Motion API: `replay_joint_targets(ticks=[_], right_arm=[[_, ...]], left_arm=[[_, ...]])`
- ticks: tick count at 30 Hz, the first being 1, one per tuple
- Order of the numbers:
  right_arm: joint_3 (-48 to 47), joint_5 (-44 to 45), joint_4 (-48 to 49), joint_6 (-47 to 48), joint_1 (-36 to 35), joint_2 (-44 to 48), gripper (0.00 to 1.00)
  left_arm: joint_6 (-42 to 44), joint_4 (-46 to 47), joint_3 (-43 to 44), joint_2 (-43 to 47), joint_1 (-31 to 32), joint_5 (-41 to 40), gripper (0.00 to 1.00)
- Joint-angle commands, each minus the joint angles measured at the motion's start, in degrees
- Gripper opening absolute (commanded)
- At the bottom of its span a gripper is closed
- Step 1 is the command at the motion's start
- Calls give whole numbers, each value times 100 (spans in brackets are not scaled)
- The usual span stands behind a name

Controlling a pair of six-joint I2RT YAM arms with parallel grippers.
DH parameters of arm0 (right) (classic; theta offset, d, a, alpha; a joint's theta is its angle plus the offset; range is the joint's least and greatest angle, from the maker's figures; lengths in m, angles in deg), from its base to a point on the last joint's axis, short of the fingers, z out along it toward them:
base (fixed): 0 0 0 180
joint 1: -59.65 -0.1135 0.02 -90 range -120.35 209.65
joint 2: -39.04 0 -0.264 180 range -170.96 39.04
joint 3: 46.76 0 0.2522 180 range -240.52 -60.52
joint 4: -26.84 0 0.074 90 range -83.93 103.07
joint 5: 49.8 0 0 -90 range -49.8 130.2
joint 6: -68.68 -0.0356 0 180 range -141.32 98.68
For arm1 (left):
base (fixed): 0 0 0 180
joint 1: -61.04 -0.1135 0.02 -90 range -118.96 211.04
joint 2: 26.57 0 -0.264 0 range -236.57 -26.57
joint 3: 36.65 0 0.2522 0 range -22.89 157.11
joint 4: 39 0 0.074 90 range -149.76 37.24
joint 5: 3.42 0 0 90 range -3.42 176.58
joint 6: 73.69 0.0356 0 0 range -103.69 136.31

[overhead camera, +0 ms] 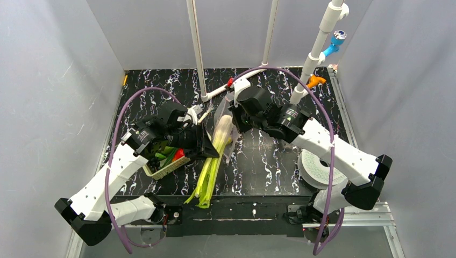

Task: Place the food in the zip-top bag and seal the zipper
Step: Place the fake vegetable in the zipper food storage bag.

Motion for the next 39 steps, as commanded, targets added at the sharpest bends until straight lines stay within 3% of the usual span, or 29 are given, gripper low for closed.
replay_joint_targets(ticks=[1,5,11,16,19,24,30,39], right_arm=[[-196,213,39,-396,-245,182,1],[-124,-149,32,-692,-251,348,1],[-17,-1010,-24,-979,-245,554,1],[12,-1143,-405,-825,-242,549,1],[174,-1267,-432,-839,-242,630,1],[312,-1446,-367,-947,-244,702,1],[6,-1821,-297,-1106,-243,457,1],[93,-2169,-199,-1187,-242,328,1]], left_arm=[[-659,800,393,29,-13,-352,0],[-850,1739,322,8,-9,75,0],[-843,1860,517,-719,-14,1050,0],[-962,2307,441,-824,-12,1509,0],[-1127,2557,263,-651,-40,1323,0],[-806,2041,445,-439,-102,590,0],[-521,1613,312,-110,-127,-924,1],[-499,1924,454,-367,-216,-647,14]])
